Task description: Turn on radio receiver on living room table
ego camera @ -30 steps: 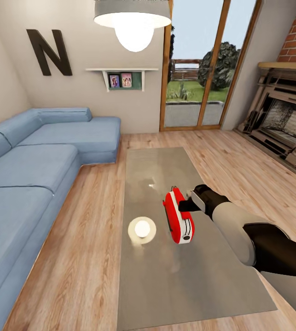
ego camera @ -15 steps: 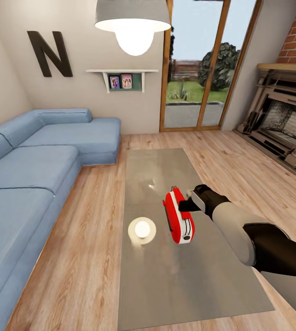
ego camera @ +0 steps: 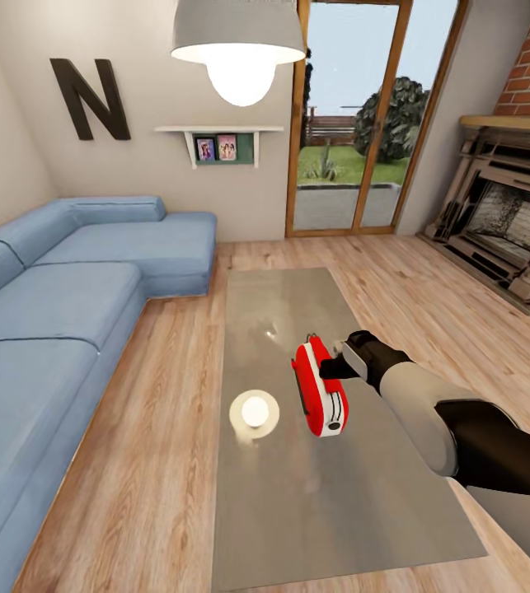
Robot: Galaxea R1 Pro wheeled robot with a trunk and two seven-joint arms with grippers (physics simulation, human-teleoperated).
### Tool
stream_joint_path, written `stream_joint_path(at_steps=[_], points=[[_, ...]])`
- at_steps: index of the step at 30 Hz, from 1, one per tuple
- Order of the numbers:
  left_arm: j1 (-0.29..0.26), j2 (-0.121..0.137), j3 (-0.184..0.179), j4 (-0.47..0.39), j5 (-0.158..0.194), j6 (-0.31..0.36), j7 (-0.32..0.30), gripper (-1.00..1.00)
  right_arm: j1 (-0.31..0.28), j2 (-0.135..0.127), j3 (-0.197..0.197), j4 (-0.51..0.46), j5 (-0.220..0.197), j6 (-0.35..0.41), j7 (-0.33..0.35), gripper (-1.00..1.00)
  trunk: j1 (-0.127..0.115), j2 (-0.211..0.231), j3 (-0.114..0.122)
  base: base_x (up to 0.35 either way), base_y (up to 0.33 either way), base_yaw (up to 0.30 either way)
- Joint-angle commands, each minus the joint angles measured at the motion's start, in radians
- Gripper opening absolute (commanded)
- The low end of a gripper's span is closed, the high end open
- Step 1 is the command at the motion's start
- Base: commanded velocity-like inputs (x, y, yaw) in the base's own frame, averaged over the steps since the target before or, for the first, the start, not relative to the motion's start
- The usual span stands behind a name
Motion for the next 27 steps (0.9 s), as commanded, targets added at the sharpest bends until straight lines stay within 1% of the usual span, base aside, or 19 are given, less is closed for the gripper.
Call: stream_joint_path(at_steps=[1,11,18,20,21,22,24,27], points=[[0.0,0.0,0.0,0.0,0.0,0.0,0.0,1.0,0.0,0.0,-0.001,0.0,-0.001,0.0,0.0,-1.0,-0.004,0.007,0.003,0.0,0.0,0.0],[0.0,0.0,0.0,-0.001,0.0,0.0,0.0,1.0,0.0,0.0,-0.001,0.0,-0.001,0.0,0.0,-1.0,-0.042,0.077,0.035,0.0,0.0,0.0],[0.0,0.001,0.0,-0.001,0.001,-0.003,0.004,1.0,0.0,0.0,0.002,-0.007,0.006,-0.005,-0.001,-1.0,-0.042,0.077,0.035,0.0,0.0,0.0],[0.0,0.002,0.001,-0.001,0.0,-0.004,0.005,1.0,0.0,0.0,0.008,-0.012,0.024,-0.031,-0.003,-1.0,-0.042,0.077,0.035,0.0,0.0,0.0],[0.0,0.002,0.001,-0.001,0.0,-0.004,0.006,1.0,0.0,0.0,0.021,-0.021,0.042,-0.056,-0.011,-1.0,-0.042,0.077,0.035,0.0,0.0,0.0],[0.0,0.002,0.001,-0.001,0.0,-0.004,0.006,1.0,0.0,0.002,0.048,-0.041,0.075,-0.104,-0.039,-1.0,-0.042,0.077,0.035,0.0,0.0,0.0],[0.0,0.003,0.001,-0.001,0.0,-0.003,0.006,1.0,0.0,0.013,0.087,-0.06,0.116,-0.164,-0.108,-1.0,-0.042,0.077,0.035,0.0,0.0,0.0],[0.0,0.003,0.001,-0.001,0.0,-0.002,0.006,1.0,0.0,0.052,0.131,-0.07,0.146,-0.216,-0.215,-1.0,-0.042,0.077,0.035,0.0,0.0,0.0]])
